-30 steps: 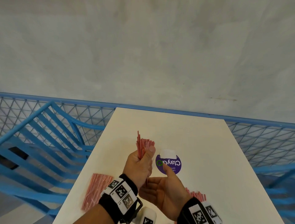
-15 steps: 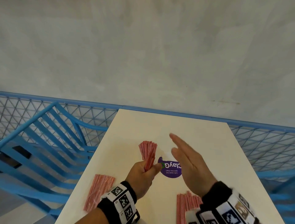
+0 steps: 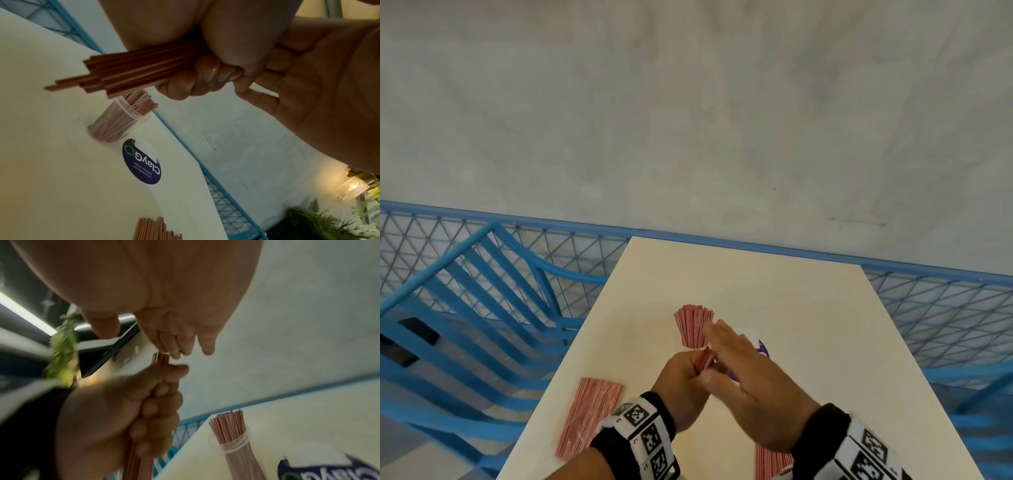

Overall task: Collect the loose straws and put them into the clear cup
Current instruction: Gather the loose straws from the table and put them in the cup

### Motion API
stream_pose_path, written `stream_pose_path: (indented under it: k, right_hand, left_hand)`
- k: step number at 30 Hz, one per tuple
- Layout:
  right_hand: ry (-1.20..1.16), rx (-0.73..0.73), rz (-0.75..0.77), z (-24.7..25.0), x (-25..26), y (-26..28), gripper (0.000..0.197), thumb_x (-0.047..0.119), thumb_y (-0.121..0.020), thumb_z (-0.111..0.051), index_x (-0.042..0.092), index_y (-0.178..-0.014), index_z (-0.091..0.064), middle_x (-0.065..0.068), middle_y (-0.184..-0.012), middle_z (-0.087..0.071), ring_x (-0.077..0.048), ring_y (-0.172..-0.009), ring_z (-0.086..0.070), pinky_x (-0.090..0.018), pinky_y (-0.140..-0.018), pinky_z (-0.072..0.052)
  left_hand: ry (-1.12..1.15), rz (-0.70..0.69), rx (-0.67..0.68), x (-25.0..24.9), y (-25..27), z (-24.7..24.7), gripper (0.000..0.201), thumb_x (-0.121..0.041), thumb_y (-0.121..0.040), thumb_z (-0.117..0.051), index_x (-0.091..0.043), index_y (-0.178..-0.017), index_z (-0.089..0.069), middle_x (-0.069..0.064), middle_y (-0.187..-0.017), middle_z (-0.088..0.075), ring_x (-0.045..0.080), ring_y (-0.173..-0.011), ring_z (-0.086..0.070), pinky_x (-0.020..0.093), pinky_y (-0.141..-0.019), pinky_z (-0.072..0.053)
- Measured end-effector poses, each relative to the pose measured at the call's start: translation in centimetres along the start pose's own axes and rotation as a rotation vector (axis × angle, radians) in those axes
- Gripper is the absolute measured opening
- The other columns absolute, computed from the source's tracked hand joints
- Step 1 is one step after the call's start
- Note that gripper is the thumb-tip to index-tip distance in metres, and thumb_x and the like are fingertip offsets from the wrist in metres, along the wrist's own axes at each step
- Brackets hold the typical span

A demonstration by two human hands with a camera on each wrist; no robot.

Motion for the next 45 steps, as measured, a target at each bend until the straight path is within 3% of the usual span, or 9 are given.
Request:
stream_pose_path:
  k: [7,11,19,23,27,31,35,37,45]
  right_hand:
    - [-0.532,-0.421,-0.242,2.2,-7.6,2.0,0.041,0.029,-0.1,-0.041,0.024,-0.14,-0.044,0.018,-0.139,-0.046,0.027,-0.112,-0.042,0.011,-0.082,-0.029]
    - [-0.553,-0.358,-0.415,-2.4,-13.1,3.6,0.039,0.03,-0.098,-0.046,0.022,-0.136,-0.049,0.011,-0.14,-0.05,0.012,-0.117,-0.046,0.002,-0.088,-0.031]
    - [0.032,-0.042,-0.504,-10.8,-18.9,5.4,0.058,0.067,-0.084,-0.017,0.041,-0.122,-0.052,0.008,-0.148,-0.041,-0.016,-0.147,-0.013,-0.021,-0.116,0.014]
    - [0.012,-0.095,-0.404,-10.9,-19.0,5.8,0.049,0.068,-0.089,-0.005,0.042,-0.098,-0.046,0.048,-0.137,-0.016,0.025,-0.132,0.008,-0.001,-0.108,-0.004]
    - [-0.13,-0.271,-0.434,-9.5,-18.3,5.4,0.062,0.102,-0.04,-0.004,0.083,-0.088,-0.039,0.054,-0.098,-0.033,0.036,-0.099,-0.027,0.017,-0.084,-0.006]
    - [-0.091,-0.142,-0.529,-9.7,-19.8,5.0,0.113,0.099,-0.017,0.011,0.063,-0.113,-0.035,0.033,-0.121,-0.031,0.009,-0.12,-0.031,0.009,-0.09,-0.007]
    - [-0.103,-0.028,-0.54,-8.5,-19.3,5.4,0.104,0.098,-0.044,-0.036,0.047,-0.135,-0.036,0.024,-0.131,-0.037,-0.003,-0.131,-0.04,-0.012,-0.107,-0.024]
    - [-0.041,-0.072,-0.626,-7.4,-20.1,6.2,0.066,0.055,-0.081,-0.06,0.028,-0.139,-0.04,0.013,-0.134,-0.048,-0.006,-0.127,-0.045,-0.015,-0.106,-0.03]
    - [0.038,-0.239,-0.833,-5.0,-21.8,8.6,0.03,0.039,-0.087,-0.056,0.023,-0.112,-0.054,0.004,-0.107,-0.054,-0.011,-0.097,-0.054,-0.022,-0.088,-0.044]
  left_hand:
    - [-0.142,0.063,-0.329,-0.9,-2.8,4.4,0.05,-0.033,-0.093,-0.053,-0.017,-0.047,-0.048,0.002,-0.043,-0.047,0.017,-0.044,-0.043,0.031,-0.058,-0.041]
    - [-0.085,0.069,-0.429,-1.4,-6.9,6.1,0.056,-0.047,-0.091,-0.052,-0.019,-0.043,-0.05,0.006,-0.048,-0.054,0.022,-0.051,-0.051,0.032,-0.061,-0.046]
    - [-0.129,0.12,-0.487,0.9,-12.7,6.1,0.055,-0.048,-0.093,-0.048,-0.012,-0.053,-0.059,0.011,-0.06,-0.066,0.024,-0.057,-0.058,0.037,-0.069,-0.051]
    - [-0.216,0.135,-0.484,2.3,-13.3,6.0,0.055,-0.042,-0.095,-0.048,0.001,-0.068,-0.067,0.006,-0.06,-0.063,0.018,-0.053,-0.055,0.024,-0.056,-0.044]
    - [-0.237,0.179,-0.473,3.4,-13.6,6.1,0.041,-0.037,-0.089,-0.059,-0.004,-0.067,-0.068,0.004,-0.063,-0.067,0.019,-0.055,-0.055,0.029,-0.058,-0.045]
    - [-0.273,0.163,-0.477,2.5,-13.6,6.2,0.034,-0.034,-0.087,-0.062,-0.005,-0.073,-0.071,0.005,-0.074,-0.071,0.017,-0.064,-0.06,0.026,-0.061,-0.048]
    - [-0.425,0.048,-0.51,-0.8,-12.5,6.2,0.022,-0.033,-0.09,-0.059,-0.015,-0.085,-0.071,-0.003,-0.083,-0.07,0.013,-0.079,-0.062,0.022,-0.07,-0.044]
    - [-0.542,-0.035,-0.501,-3.0,-11.3,5.4,0.018,-0.033,-0.091,-0.057,-0.018,-0.088,-0.068,-0.008,-0.081,-0.065,0.008,-0.075,-0.058,0.02,-0.068,-0.042]
    - [-0.821,0.048,0.023,-0.4,-6.9,-3.4,0.03,-0.039,-0.091,-0.052,-0.016,-0.076,-0.064,-0.003,-0.071,-0.064,0.01,-0.061,-0.054,0.024,-0.055,-0.044]
Point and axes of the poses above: each hand's wrist, its own y-axis away from the middle knuckle, its own z-axis out of the back of the hand, x = y × z, the point moved 6 cm from there along -y, towards the middle knuckle
